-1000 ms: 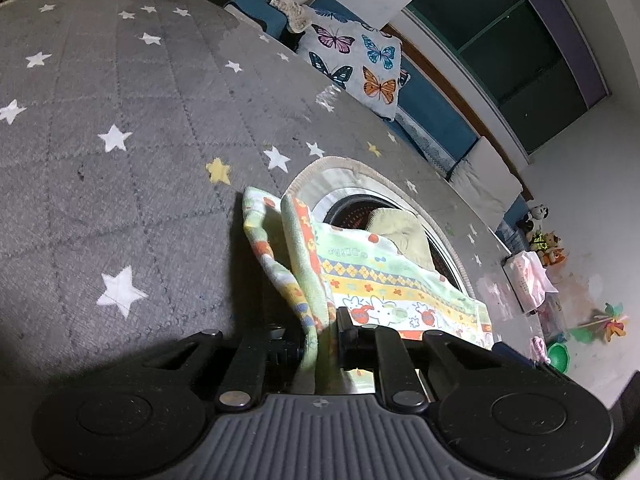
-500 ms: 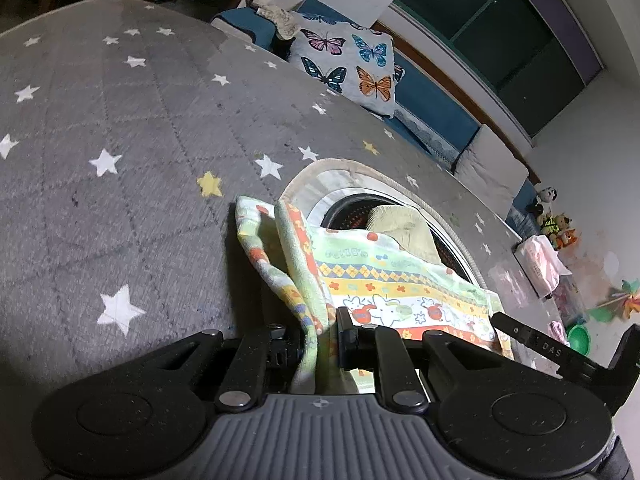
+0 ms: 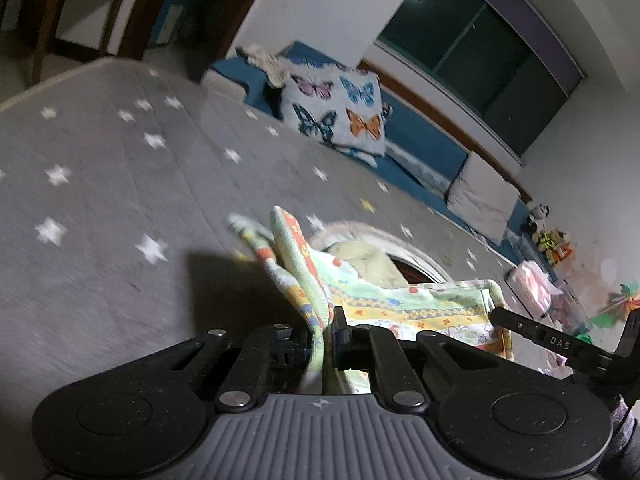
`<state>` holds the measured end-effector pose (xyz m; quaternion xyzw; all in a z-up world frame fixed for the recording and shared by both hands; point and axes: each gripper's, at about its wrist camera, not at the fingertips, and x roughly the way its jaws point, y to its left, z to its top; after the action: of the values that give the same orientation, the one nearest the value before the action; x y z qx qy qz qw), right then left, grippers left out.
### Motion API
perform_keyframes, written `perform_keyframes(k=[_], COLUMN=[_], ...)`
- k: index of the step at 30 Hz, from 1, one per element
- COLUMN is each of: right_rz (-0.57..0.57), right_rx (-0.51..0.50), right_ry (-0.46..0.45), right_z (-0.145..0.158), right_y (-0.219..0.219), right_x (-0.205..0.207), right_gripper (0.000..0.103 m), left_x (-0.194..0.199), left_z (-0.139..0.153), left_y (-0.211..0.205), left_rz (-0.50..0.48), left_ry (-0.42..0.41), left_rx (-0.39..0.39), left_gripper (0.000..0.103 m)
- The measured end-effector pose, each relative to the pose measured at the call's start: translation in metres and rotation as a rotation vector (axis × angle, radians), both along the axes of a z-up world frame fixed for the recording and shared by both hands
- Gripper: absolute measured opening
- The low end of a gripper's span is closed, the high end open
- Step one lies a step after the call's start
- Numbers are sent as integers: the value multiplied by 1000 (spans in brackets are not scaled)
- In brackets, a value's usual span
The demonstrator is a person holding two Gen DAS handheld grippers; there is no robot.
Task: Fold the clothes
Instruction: 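Lift the gripped edge with both tools and fold it over the top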
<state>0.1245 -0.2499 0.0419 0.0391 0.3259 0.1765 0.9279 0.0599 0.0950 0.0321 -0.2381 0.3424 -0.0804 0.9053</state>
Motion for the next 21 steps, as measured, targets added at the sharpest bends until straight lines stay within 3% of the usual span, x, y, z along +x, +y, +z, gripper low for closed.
perform_keyframes(k=[15,21], right_rz=[221,241], right_rx=[91,27], right_ry=[-30,32], right_z=[15,-6], right_y=[158,196], right_x=[49,66], right_gripper=[3,4], left_x=[-24,-20], left_z=[31,7], left_y=[124,151], left_rz=[262,322], left_ry=[-61,63], left_rx=[110,117], left_gripper=[9,15])
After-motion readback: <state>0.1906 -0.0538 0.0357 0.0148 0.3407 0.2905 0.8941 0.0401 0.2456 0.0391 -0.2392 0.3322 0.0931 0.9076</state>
